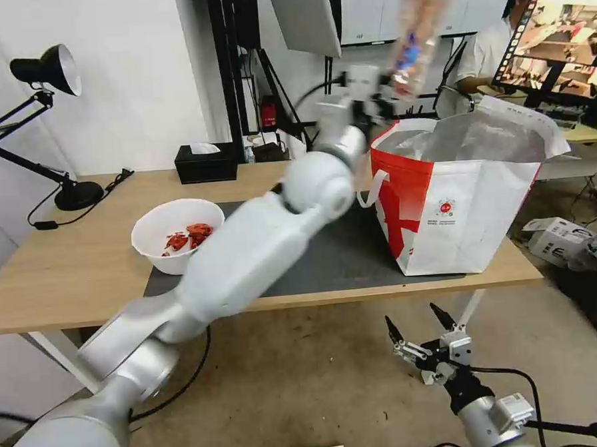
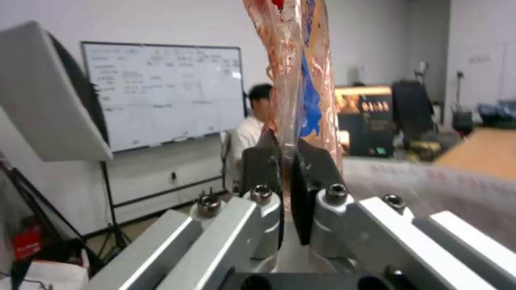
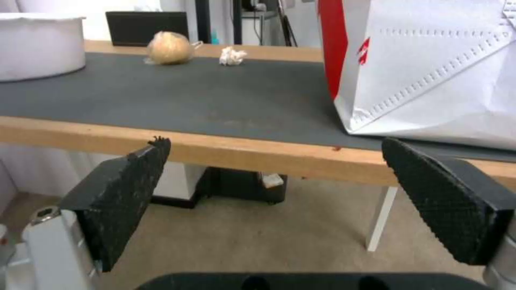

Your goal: Pick up the trash from the table and place it into the takeout bag.

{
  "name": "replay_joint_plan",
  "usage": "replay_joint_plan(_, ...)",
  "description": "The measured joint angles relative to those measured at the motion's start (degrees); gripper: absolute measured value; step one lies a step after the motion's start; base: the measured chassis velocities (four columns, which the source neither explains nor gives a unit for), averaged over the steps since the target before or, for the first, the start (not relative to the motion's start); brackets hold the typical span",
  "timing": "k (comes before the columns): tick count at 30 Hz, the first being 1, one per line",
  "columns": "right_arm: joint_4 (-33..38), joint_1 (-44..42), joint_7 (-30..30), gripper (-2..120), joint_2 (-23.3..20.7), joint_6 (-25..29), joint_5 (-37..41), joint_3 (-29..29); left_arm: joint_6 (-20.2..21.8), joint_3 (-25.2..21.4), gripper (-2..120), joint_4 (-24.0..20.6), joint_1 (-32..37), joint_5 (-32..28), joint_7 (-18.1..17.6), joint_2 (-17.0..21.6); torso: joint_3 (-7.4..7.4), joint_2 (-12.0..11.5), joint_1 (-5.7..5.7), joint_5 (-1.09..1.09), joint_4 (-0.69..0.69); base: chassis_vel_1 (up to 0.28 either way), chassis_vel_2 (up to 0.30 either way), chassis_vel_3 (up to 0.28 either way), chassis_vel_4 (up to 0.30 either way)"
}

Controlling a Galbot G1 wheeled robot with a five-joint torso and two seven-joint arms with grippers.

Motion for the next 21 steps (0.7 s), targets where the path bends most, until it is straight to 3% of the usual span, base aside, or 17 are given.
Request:
replay_joint_plan(9,0.3,-0.4,-0.2,100,-0.3,0.3,0.0,0.1,0.2,7.0,2,0.3,1.9,2.9,0.8,1.4,0.0,0.0,0.0,-0.02,0.03,0.0,0.0,0.0,0.0)
replay_joint_plan(19,0.1,-0.3,-0.2,100,-0.4,0.3,0.3,-0.6,0.6,6.6,2,-0.6,2.0,1.3,0.4,1.9,0.0,0.0,0.0,-0.02,0.02,0.0,0.0,0.0,0.0)
replay_joint_plan(21,-0.2,-0.3,-0.2,100,-0.4,0.2,0.3,-1.0,1.0,6.6,7,-1.3,1.8,0.2,0.1,2.0,0.0,0.0,0.0,-0.02,0.02,0.0,0.0,0.0,0.0)
